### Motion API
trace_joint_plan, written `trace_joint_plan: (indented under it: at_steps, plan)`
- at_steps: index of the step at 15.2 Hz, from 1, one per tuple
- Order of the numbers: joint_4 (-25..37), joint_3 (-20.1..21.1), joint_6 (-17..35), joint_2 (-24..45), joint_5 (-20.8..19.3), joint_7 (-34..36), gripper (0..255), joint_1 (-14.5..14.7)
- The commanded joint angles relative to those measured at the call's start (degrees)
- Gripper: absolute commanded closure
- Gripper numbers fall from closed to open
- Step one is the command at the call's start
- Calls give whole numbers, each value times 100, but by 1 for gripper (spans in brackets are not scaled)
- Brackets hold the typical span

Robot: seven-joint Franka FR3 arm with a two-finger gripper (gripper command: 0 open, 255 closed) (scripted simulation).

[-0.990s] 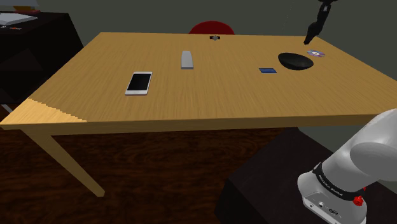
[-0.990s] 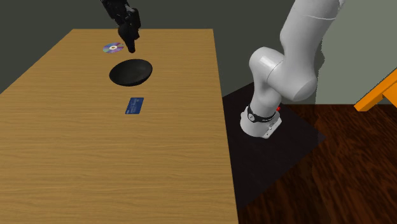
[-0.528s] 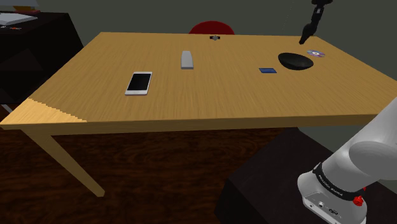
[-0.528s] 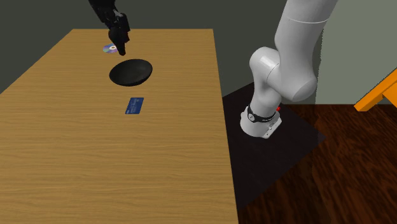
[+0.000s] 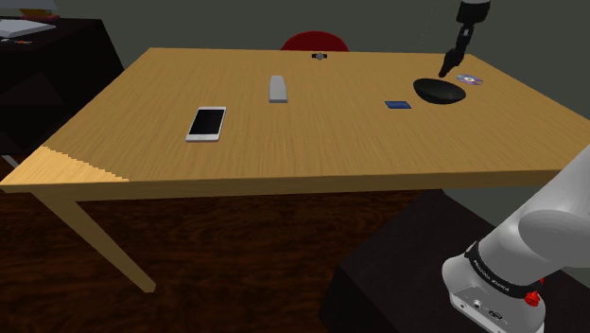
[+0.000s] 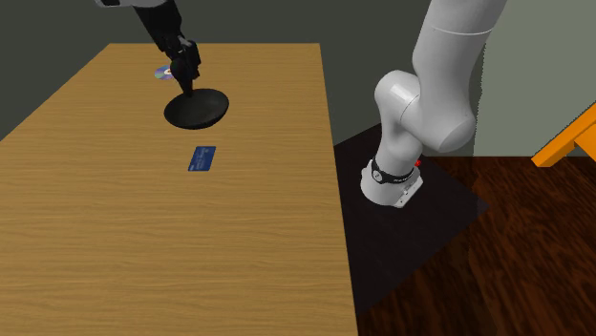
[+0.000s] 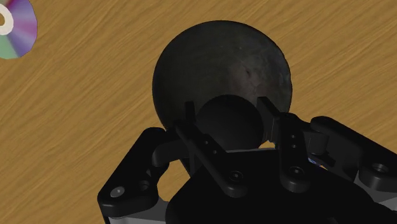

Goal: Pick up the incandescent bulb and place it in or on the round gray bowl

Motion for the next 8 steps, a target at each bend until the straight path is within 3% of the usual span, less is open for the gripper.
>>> trace_joint_plan:
  at_steps: [1, 8]
  plan:
    - [-146, 0, 156, 11, 1, 24, 255, -1]
    - [-438, -4, 475, 46, 6, 61, 255, -8]
